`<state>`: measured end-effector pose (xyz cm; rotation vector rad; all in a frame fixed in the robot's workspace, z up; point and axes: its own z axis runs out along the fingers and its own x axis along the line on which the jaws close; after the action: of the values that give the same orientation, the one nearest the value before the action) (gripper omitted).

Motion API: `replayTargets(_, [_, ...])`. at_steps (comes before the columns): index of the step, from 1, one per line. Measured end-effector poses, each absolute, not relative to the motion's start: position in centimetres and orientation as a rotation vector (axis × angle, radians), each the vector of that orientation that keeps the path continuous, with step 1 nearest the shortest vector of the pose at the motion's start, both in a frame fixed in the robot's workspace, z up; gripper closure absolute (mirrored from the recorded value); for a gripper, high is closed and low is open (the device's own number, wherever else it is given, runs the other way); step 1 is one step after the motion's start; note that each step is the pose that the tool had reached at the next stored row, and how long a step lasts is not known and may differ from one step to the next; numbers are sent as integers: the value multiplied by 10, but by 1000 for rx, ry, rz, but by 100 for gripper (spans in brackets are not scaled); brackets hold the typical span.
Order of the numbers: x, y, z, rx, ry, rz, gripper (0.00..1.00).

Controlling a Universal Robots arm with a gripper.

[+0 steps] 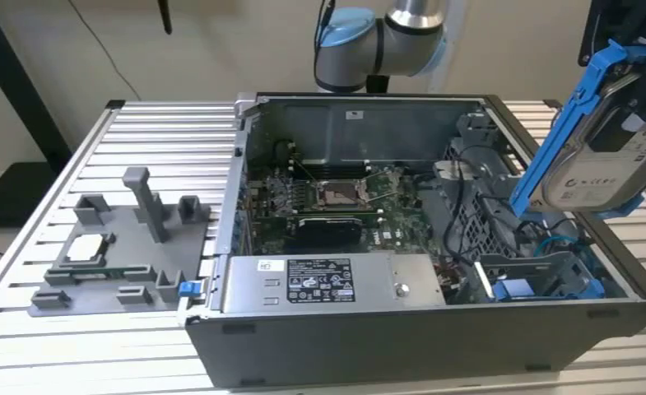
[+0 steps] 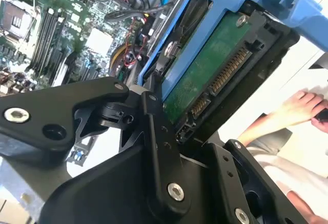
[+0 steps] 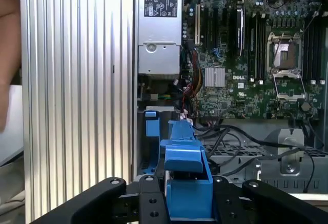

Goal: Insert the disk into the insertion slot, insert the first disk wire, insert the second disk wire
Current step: 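Insert the disk into the insertion slot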

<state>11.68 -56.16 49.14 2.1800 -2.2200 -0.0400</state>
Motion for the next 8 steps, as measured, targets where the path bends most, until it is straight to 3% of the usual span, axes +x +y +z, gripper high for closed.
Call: replayTargets(8, [117,-565,485,2180,-2220,-40,100])
